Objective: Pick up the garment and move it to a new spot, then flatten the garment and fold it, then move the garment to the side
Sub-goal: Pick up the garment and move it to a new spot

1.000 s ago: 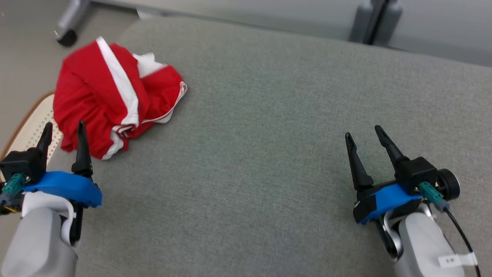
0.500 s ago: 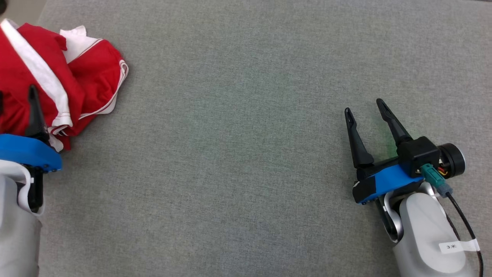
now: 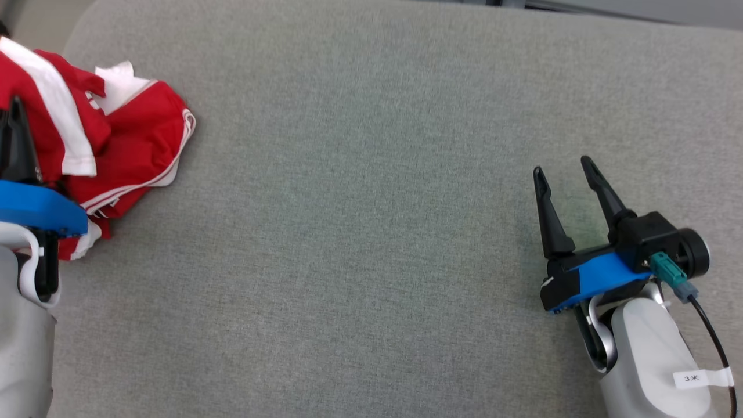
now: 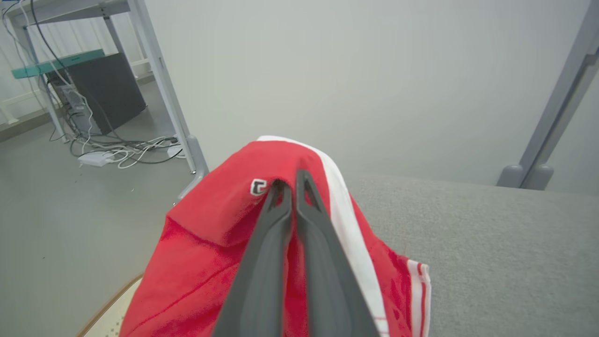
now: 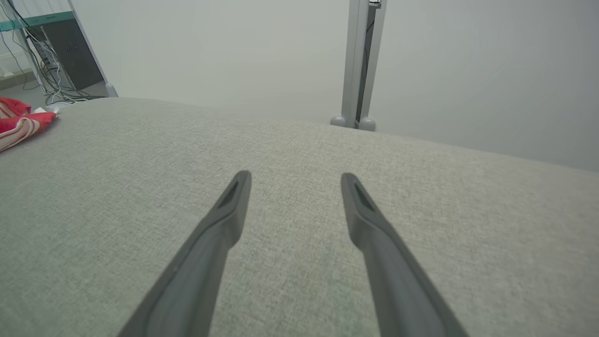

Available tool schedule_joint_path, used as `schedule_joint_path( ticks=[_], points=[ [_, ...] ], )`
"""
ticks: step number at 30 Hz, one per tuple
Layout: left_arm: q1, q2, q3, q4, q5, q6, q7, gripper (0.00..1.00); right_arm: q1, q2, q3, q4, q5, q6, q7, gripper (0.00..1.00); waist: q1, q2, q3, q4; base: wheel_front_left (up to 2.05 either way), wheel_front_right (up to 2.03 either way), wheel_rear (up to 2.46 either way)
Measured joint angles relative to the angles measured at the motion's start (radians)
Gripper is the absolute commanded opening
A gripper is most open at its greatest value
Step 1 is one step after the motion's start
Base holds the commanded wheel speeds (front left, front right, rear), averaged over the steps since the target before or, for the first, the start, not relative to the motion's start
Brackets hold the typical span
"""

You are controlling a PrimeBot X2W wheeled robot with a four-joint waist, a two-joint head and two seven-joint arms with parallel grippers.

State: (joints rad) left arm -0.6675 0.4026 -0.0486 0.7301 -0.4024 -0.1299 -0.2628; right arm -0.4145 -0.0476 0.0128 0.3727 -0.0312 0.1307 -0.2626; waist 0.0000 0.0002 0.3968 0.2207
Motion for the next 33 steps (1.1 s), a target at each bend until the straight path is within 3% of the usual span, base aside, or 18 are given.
schedule_joint_path(
  ticks=[6,13,22,33],
  points=[
    [0.005,0.007,-0.025,-0.149,0.015,0.000,0.000,0.00,0.030,0.000,0.009,0.003,0.048,0.000,0.000,1.00,-0.0001,-0.0003,-0.069,-0.017,0.00,0.00,0.00],
    [0.010,-0.020,-0.112,-0.299,0.017,0.000,0.000,0.00,0.082,0.000,0.023,0.005,0.094,0.000,0.000,1.00,-0.0001,-0.0003,-0.139,-0.083,0.00,0.00,0.00],
    [0.087,-0.111,-0.237,-0.433,0.025,0.000,0.000,0.00,0.137,0.001,0.045,-0.013,0.124,0.000,0.000,1.00,-0.0001,-0.0003,-0.179,-0.246,0.00,0.00,0.00],
    [0.150,-0.227,-0.404,-0.465,0.034,0.000,0.000,0.00,0.172,-0.001,0.047,-0.048,0.136,0.000,0.000,1.00,0.0000,-0.0003,-0.182,-0.457,0.00,0.00,0.00]
  ],
)
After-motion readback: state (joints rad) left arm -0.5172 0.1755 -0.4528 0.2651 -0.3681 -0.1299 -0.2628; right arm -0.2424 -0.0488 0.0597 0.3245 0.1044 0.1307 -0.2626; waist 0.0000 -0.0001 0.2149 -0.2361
